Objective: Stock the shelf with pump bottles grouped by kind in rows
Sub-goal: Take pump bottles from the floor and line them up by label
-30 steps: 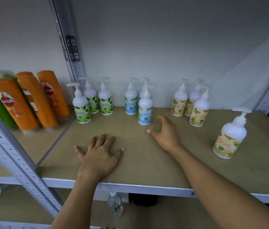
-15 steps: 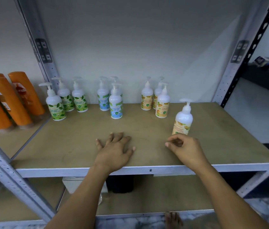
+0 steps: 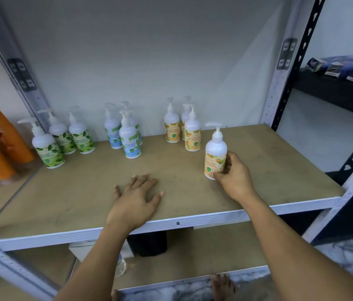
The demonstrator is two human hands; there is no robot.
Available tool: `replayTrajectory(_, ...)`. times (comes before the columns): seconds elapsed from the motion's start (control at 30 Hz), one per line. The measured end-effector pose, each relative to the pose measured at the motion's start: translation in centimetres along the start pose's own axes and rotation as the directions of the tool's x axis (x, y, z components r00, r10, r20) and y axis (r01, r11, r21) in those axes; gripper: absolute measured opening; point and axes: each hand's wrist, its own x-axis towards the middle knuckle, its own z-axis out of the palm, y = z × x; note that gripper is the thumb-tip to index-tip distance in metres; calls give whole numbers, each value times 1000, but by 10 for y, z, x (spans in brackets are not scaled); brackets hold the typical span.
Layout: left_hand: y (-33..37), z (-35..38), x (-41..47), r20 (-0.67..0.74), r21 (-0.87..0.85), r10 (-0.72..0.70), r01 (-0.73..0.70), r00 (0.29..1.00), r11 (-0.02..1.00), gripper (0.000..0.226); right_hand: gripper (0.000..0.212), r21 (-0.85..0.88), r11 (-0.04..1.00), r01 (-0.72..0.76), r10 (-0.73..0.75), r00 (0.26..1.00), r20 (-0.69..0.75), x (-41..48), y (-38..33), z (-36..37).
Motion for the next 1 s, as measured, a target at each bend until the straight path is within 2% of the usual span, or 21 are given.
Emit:
replayTrajectory(0.27, -2, -1, 0, -48, -54, 6, -9, 999, 998, 61, 67, 63, 996, 58, -60, 998, 27, 3, -19, 45)
replayTrajectory(0.47, -6, 1, 3, -91, -89, -26, 18, 995, 996, 67, 62, 88, 990, 110, -118, 989, 89, 1, -41, 90)
replayTrajectory(0.57, -8, 2, 5, -99, -104, -41, 31, 994, 994, 69, 66, 96, 986, 134, -145, 981, 126, -2, -50, 107)
replayTrajectory(0.8, -11, 2, 8, -147, -166, -67, 43, 987, 985, 67, 66, 88, 985, 148, -160, 976, 148, -3, -54, 116)
replayTrajectory(0.87, -11, 1, 9, -140, -169, -70, 46, 988, 985, 67, 70, 54, 983, 178, -185, 964, 189, -3, -54, 111)
replayTrajectory(1.0, -9, -1, 12, -129, -190, -78, 53, 989, 980, 68, 74, -206, 938, 280, -219, 935, 278, 0, -47, 85)
